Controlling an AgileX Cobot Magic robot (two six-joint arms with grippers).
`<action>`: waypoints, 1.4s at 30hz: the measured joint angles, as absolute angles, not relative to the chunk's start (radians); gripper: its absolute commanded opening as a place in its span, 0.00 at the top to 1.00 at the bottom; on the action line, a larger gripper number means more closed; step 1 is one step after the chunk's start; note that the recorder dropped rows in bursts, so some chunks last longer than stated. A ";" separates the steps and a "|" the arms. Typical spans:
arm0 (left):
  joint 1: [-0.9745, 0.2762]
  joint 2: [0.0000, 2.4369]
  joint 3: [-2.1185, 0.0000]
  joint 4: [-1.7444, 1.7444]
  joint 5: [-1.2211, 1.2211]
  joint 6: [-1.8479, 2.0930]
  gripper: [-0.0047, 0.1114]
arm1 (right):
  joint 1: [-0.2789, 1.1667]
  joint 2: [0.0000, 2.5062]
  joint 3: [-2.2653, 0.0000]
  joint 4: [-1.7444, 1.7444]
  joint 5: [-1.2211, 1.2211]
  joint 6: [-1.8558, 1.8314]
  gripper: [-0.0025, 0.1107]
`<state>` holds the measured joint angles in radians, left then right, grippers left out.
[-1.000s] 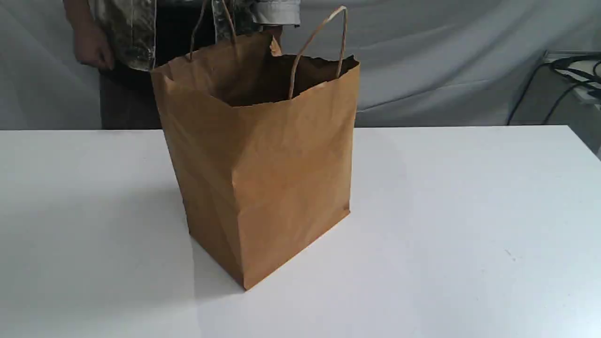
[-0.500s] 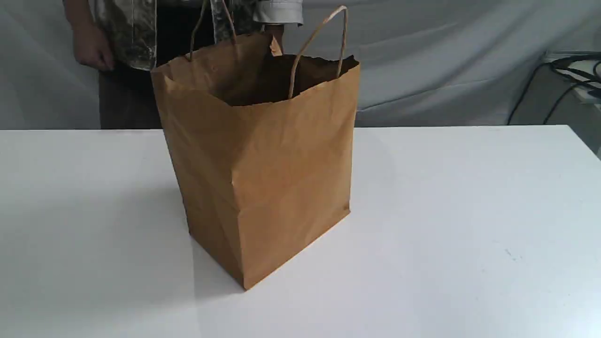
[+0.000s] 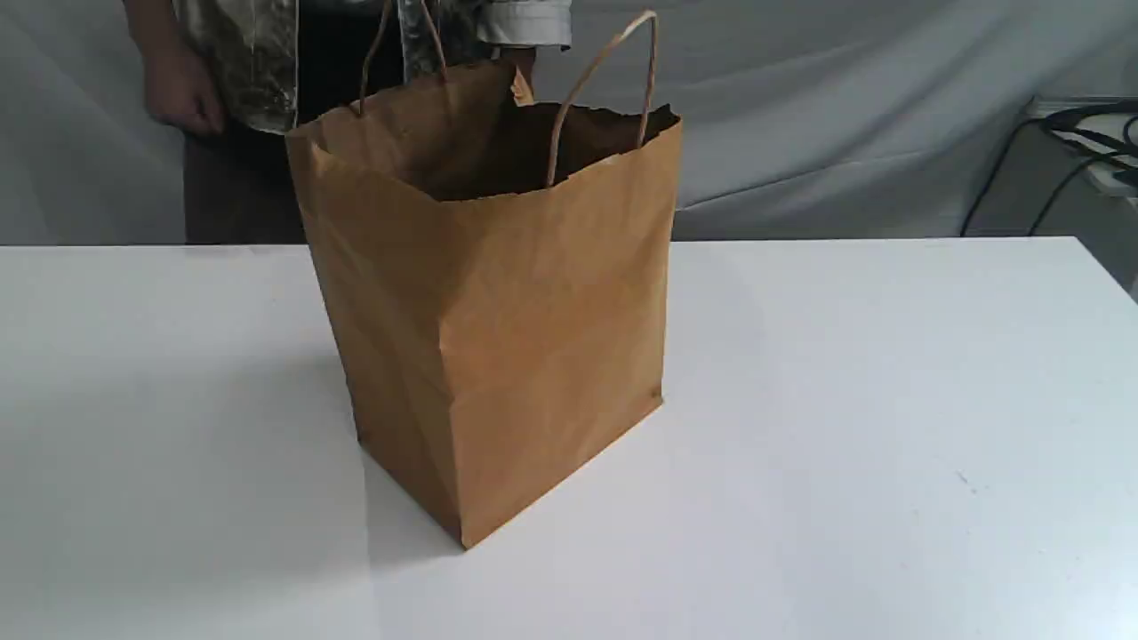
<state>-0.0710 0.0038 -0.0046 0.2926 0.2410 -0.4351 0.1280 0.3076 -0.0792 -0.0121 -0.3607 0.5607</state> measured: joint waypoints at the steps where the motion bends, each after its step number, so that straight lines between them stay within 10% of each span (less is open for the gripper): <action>1: -0.071 0.004 -0.005 0.295 0.239 -0.434 0.87 | 0.128 0.308 -0.079 -0.012 -0.361 0.561 0.91; 42: -0.071 0.004 -0.005 0.301 0.269 -0.365 0.96 | 0.128 0.308 -0.079 -0.015 -0.361 0.424 0.94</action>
<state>-0.0710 0.0038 -0.0046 0.3013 0.2689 -0.3652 0.1280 0.3076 -0.0792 -0.0146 -0.3607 0.4242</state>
